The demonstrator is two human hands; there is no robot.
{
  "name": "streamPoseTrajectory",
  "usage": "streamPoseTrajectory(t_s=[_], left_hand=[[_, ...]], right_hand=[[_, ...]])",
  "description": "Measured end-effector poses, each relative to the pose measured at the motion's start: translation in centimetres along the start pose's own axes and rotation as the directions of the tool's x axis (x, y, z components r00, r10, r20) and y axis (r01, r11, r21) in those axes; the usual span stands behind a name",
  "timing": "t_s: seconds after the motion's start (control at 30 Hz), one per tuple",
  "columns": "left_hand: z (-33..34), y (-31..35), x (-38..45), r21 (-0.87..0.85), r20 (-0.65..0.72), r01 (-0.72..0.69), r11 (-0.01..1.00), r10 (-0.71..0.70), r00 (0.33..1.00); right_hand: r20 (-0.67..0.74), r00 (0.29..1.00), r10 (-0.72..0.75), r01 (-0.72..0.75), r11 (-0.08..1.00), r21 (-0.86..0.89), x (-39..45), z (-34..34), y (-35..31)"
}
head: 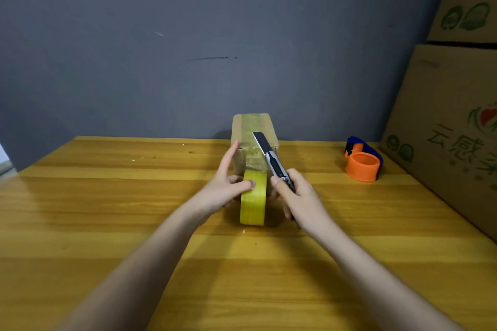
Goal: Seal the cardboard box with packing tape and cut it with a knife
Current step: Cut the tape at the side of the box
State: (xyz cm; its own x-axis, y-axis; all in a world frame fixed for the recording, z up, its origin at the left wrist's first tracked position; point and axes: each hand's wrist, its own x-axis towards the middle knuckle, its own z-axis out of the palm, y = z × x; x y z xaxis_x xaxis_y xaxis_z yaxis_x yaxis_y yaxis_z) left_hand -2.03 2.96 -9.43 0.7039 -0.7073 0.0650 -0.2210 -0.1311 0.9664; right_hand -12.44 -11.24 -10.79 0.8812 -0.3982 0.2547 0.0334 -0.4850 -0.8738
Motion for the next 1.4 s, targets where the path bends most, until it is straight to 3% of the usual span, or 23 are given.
streamPoseTrajectory(t_s=[0.23, 0.4, 0.47, 0.6, 0.77, 0.93, 1.4], left_hand=[[1.2, 1.0, -0.1, 0.02, -0.116, -0.035, 0.999, 0.037, 0.993], [1.3, 1.6, -0.8, -0.051, -0.096, -0.045, 0.998, 0.04, 0.995], [1.4, 1.7, -1.0, -0.055, -0.096, -0.041, 0.998, 0.036, 0.995], [1.5, 2.0, -1.2, -0.037, -0.108, -0.03, 0.999, 0.026, 0.994], [1.4, 1.6, -0.8, -0.045, -0.099, -0.024, 0.999, 0.019, 0.995], [1.4, 1.0, -0.3, -0.076, -0.111, -0.051, 0.996, 0.042, 0.993], [1.1, -0.4, 0.6, -0.06, -0.131, -0.088, 0.994, 0.079, 0.988]], right_hand=[[0.013, 0.998, -0.064, 0.065, 0.97, -0.234, 1.4, -4.3, -0.8], [0.067, 0.997, -0.04, 0.063, 0.918, -0.392, 1.8, -5.6, -1.1], [0.118, 0.991, -0.061, 0.118, 0.814, -0.569, 1.7, -6.1, -1.6], [0.257, 0.957, -0.136, 0.29, 0.427, -0.856, 1.5, -7.0, -2.6], [0.409, 0.897, -0.166, 0.431, 0.128, -0.893, 2.2, -7.5, -3.7], [0.494, 0.849, -0.186, 0.501, -0.014, -0.865, 2.9, -7.3, -4.6], [0.55, 0.813, -0.192, 0.538, -0.114, -0.835, 3.0, -6.0, -4.7]])
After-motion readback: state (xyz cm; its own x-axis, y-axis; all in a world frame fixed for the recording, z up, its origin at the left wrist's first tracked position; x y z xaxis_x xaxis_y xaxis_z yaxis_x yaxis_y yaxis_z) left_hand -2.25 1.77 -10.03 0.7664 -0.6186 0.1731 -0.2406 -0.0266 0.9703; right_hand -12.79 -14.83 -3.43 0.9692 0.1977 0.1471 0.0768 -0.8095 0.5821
